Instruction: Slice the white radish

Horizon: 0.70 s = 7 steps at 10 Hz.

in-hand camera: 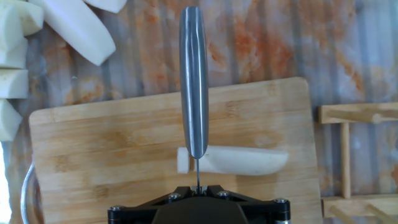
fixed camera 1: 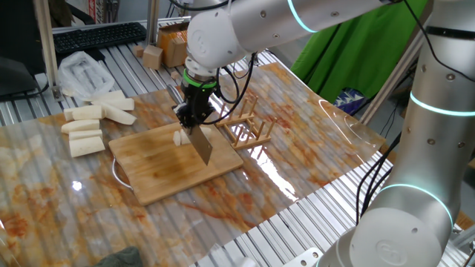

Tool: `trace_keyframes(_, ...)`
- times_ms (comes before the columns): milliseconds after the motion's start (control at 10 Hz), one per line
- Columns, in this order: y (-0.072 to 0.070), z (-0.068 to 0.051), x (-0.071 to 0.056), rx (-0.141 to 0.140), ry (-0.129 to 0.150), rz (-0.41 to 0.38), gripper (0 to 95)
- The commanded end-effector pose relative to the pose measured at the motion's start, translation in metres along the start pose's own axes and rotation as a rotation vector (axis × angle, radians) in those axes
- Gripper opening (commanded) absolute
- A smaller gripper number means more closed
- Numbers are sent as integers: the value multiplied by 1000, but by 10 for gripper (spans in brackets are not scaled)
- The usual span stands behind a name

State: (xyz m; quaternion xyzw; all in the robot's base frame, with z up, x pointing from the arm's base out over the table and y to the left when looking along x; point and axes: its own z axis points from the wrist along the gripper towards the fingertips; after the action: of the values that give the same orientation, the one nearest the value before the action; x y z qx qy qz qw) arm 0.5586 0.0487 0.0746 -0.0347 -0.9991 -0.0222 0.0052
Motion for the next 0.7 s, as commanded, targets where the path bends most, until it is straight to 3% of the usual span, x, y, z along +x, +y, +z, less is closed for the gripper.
trace_keyframes(100, -1, -1, -3, 0, 5, -1, 0)
trace_keyframes(700, -3, 0, -5, 1, 8, -3, 0)
